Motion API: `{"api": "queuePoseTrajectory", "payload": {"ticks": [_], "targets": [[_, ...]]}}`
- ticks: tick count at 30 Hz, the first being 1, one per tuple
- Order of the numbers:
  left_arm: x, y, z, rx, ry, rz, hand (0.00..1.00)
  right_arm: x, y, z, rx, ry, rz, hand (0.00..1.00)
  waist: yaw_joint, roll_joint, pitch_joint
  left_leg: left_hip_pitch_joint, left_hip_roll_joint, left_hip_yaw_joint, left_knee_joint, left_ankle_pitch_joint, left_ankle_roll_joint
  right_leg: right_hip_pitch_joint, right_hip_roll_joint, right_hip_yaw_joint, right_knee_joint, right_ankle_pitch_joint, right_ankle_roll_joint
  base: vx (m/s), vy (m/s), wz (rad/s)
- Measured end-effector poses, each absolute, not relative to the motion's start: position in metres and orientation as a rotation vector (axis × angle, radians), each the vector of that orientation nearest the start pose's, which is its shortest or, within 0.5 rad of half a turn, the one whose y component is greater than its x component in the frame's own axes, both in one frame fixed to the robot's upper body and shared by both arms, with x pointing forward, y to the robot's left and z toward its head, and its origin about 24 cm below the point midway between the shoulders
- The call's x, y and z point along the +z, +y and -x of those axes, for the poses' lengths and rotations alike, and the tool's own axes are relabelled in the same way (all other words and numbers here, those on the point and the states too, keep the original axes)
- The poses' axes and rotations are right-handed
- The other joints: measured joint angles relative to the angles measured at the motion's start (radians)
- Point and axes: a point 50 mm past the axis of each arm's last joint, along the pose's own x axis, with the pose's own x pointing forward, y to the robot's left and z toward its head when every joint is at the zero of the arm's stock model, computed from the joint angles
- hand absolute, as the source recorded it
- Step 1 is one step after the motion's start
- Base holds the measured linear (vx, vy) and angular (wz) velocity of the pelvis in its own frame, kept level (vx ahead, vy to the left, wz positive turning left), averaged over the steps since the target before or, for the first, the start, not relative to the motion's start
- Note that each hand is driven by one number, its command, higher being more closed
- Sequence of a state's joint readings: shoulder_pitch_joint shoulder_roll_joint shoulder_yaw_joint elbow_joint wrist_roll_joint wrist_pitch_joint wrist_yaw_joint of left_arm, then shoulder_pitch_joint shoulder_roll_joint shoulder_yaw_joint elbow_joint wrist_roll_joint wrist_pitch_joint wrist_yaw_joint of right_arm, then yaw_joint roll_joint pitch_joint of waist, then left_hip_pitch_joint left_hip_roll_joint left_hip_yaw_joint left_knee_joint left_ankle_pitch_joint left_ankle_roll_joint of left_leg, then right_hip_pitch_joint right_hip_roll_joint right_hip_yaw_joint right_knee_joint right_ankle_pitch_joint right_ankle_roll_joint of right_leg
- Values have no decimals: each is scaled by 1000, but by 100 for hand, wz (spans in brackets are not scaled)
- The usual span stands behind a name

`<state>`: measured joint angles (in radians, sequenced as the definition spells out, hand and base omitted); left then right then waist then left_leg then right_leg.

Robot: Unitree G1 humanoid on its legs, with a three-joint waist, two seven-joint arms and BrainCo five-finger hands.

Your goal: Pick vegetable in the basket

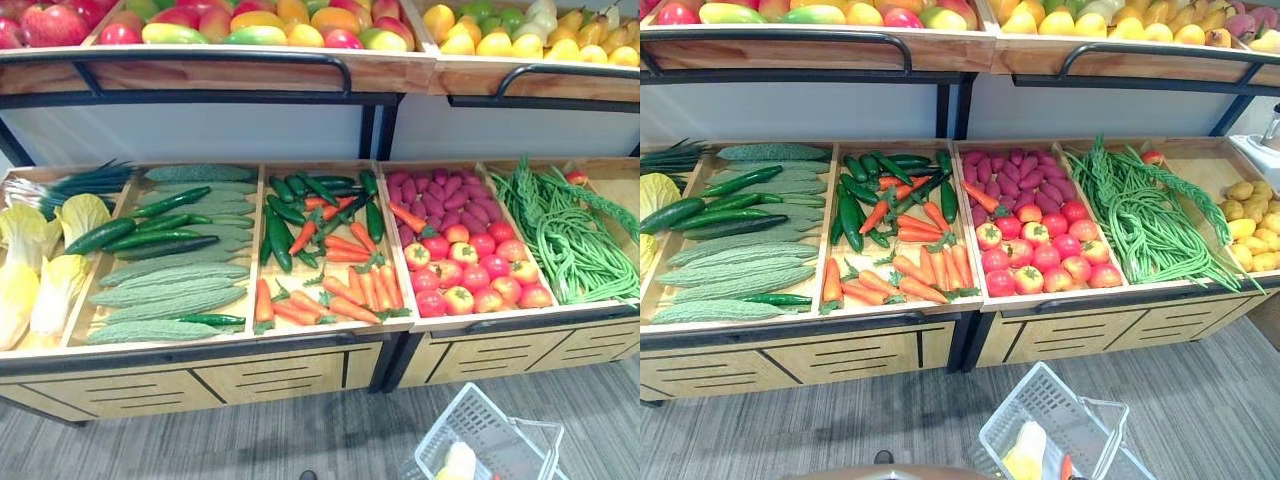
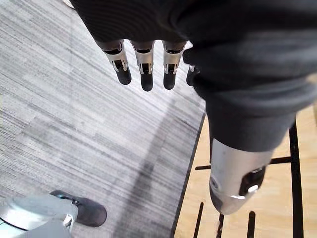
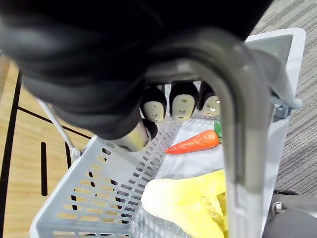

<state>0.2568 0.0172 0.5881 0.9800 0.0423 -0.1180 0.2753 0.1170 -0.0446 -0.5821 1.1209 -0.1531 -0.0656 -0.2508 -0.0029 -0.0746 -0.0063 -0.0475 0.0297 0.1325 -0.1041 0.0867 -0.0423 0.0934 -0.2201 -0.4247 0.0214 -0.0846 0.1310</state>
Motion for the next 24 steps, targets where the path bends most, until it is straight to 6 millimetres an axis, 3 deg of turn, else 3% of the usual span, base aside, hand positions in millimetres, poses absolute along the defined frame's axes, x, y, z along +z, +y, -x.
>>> {"api": "queuePoseTrajectory", "payload": {"ticks": [9, 18, 21, 24], "targets": [[-163, 237, -18, 690, 1170, 55, 0, -163, -236, -53, -654, 1181, 29, 100, -13, -6, 25, 38, -3, 26, 0, -22, -12, 21, 1, 28, -1, -4, -4, 64, -2, -10], [-165, 235, -19, 571, 1199, 19, 0, -164, -230, -60, -561, 1172, 55, 100, -19, -12, 57, 95, 1, 50, 0, -45, -19, 64, 4, 50, -1, -14, -13, 35, -9, -8], [-164, 236, -22, 558, 1192, 10, 0, -164, -231, -62, -571, 1163, 46, 100, -21, -22, 72, 99, -15, 63, 29, -72, -4, 42, -32, 57, 72, -58, -10, 39, 45, -6], [-165, 235, -22, 549, 1200, 4, 0, -162, -232, -67, -586, 1140, 20, 100, -19, -21, 96, 57, 5, 110, 199, -169, 9, -14, -58, 138, 188, -61, -10, 37, 90, -48]]}}
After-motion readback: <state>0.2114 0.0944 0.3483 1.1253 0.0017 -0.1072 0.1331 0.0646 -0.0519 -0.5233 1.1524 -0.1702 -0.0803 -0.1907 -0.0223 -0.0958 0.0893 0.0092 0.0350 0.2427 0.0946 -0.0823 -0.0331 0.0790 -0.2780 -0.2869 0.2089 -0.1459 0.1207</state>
